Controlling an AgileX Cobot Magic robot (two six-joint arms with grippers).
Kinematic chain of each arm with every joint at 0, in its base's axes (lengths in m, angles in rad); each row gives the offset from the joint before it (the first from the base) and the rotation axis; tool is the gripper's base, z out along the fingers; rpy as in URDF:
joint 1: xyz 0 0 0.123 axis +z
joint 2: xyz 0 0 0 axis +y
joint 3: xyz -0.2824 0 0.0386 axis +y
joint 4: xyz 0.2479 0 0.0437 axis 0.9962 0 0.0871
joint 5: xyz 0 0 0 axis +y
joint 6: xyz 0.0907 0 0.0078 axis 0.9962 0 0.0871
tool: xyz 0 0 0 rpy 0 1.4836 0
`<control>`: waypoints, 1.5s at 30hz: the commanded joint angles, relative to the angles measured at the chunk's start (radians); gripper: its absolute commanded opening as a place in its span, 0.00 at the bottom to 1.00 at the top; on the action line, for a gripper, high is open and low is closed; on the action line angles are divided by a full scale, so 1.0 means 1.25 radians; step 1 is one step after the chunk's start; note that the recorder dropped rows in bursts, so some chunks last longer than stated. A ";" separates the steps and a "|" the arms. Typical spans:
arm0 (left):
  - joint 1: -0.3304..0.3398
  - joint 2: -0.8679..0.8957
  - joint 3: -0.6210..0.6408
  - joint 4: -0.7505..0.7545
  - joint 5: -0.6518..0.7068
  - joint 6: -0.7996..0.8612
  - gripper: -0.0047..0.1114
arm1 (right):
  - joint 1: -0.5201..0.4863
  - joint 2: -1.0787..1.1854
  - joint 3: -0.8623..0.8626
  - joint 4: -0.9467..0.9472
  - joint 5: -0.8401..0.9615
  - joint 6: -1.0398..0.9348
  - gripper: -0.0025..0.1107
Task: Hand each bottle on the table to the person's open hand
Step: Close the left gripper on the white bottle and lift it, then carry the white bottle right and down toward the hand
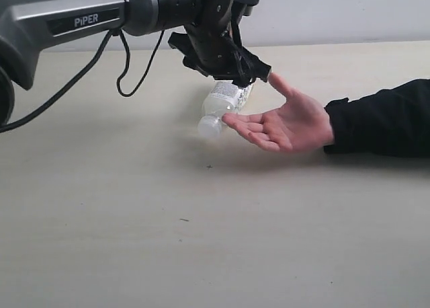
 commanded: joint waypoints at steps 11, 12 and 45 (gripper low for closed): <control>0.004 0.089 -0.075 -0.003 -0.001 0.013 0.75 | 0.003 -0.003 0.003 0.002 -0.010 0.000 0.02; 0.004 0.092 -0.075 -0.003 -0.001 0.013 0.75 | 0.003 -0.003 0.003 0.002 -0.010 0.000 0.02; -0.079 -0.180 0.027 0.077 0.173 -0.141 0.04 | 0.003 -0.003 0.003 0.002 -0.010 0.000 0.02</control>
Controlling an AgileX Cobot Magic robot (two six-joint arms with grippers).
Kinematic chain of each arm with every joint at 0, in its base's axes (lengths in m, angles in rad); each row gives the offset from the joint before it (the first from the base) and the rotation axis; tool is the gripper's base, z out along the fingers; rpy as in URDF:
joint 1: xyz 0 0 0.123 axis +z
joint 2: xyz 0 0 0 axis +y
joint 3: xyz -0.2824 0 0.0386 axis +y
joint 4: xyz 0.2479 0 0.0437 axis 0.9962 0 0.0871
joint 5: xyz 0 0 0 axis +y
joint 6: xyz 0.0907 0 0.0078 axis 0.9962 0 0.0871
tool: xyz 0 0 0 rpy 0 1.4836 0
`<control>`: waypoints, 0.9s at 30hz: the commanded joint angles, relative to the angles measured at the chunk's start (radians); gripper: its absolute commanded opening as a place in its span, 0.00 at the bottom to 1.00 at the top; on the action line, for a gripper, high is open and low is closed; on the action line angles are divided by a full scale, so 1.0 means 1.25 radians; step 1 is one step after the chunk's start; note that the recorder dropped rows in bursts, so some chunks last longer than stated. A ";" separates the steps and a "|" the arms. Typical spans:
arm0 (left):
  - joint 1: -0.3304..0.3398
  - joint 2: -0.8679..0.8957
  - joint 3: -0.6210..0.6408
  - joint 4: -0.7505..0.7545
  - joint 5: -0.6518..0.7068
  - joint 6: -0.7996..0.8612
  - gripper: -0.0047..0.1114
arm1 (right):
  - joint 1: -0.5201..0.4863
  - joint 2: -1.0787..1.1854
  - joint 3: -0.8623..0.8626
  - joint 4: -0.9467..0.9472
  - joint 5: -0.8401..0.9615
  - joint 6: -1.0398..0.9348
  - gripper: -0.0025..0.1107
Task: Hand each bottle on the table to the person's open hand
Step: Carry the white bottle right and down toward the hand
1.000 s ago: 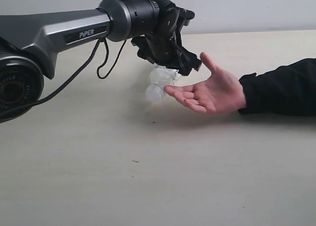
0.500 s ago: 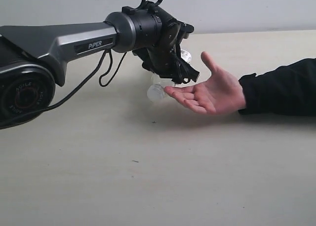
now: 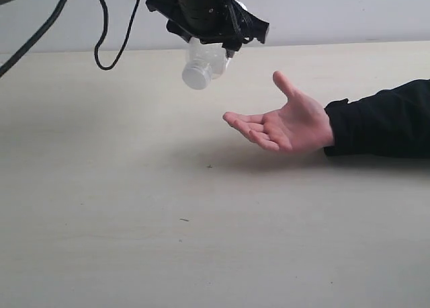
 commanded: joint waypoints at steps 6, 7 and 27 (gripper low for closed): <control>-0.108 -0.168 0.190 0.048 -0.026 -0.181 0.04 | 0.003 -0.003 0.003 0.002 -0.010 0.000 0.02; -0.121 -0.186 0.216 0.048 -0.045 -0.203 0.04 | 0.003 -0.003 0.003 0.002 -0.010 0.000 0.02; -0.298 -0.251 0.495 0.249 -0.316 -0.849 0.04 | 0.003 -0.003 0.003 0.002 -0.010 0.000 0.02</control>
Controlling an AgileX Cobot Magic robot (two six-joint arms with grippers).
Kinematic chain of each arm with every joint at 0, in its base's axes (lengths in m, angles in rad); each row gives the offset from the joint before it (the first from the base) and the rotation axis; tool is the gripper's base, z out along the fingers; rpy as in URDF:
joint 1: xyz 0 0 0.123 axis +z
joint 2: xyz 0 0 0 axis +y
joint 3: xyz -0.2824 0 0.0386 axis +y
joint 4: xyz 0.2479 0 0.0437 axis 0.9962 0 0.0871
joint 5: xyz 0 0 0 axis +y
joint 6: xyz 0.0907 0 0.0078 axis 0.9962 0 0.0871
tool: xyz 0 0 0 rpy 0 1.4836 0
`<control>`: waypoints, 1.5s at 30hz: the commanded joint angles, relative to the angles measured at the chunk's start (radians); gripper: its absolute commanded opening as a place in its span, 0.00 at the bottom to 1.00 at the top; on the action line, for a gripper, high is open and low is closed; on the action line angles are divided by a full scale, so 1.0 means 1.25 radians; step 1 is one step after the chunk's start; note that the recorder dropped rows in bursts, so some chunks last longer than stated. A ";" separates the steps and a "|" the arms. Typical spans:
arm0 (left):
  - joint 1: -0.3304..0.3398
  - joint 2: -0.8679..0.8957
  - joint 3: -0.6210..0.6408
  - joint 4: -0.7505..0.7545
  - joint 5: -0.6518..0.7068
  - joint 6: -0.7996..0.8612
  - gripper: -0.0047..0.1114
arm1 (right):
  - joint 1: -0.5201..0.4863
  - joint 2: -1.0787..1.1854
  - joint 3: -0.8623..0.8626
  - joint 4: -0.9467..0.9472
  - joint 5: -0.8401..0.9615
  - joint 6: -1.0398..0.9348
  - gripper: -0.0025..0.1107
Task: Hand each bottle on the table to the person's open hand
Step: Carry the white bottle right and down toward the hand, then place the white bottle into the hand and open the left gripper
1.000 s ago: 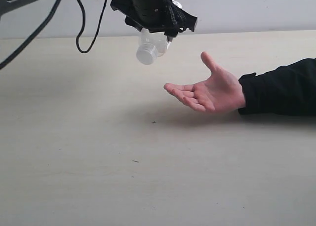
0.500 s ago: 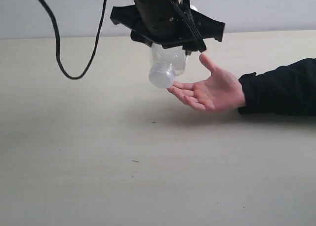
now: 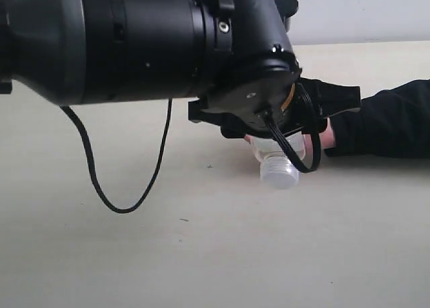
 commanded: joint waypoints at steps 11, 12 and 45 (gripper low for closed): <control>-0.032 0.073 0.056 0.320 -0.127 -0.486 0.04 | 0.003 -0.003 0.003 0.002 -0.010 0.000 0.02; -0.032 0.086 0.056 0.330 -0.129 -0.502 0.04 | 0.003 -0.003 0.003 0.002 -0.010 0.000 0.02; 0.001 0.155 0.051 0.398 -0.219 -0.518 0.04 | 0.003 -0.003 0.003 0.002 -0.010 0.000 0.02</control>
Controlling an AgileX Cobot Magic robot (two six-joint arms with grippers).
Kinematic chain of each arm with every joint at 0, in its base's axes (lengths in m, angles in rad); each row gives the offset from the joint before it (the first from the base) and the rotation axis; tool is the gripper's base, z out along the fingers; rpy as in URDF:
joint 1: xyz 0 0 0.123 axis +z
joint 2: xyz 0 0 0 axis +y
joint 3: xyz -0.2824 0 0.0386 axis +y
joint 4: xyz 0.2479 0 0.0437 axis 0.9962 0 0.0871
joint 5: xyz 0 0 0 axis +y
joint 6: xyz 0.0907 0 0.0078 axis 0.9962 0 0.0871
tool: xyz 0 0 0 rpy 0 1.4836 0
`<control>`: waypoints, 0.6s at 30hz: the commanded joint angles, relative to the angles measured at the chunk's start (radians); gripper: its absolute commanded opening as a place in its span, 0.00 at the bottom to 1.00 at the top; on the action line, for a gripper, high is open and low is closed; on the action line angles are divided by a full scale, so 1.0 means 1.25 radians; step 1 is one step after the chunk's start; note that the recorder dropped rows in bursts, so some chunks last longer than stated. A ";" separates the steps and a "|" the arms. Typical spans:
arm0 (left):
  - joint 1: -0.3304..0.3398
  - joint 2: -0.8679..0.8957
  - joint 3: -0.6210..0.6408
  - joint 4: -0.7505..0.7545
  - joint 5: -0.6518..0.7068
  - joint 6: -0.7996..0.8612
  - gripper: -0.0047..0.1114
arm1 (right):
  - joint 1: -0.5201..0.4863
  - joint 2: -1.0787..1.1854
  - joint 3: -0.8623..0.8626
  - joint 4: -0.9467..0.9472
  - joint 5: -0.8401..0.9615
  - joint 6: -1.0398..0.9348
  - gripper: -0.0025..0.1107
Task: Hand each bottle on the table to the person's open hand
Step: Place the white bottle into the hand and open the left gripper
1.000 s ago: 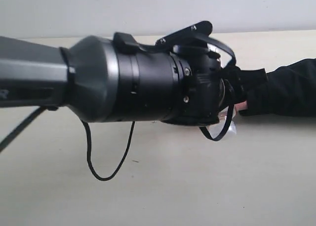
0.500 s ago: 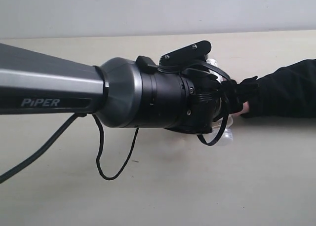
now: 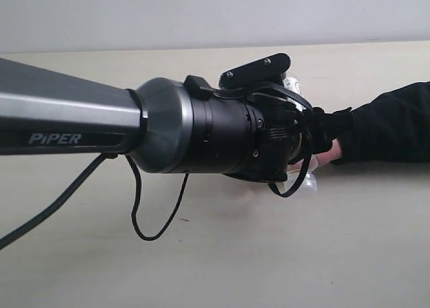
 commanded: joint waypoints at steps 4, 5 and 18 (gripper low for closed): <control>0.001 0.007 -0.001 -0.031 -0.011 0.015 0.08 | 0.003 -0.003 0.003 0.002 -0.010 0.000 0.02; 0.001 0.009 -0.001 -0.035 -0.011 0.015 0.12 | 0.003 -0.003 0.003 0.002 -0.010 0.000 0.02; 0.001 0.009 -0.001 -0.036 -0.011 0.057 0.77 | 0.003 -0.003 0.003 0.002 -0.010 0.000 0.02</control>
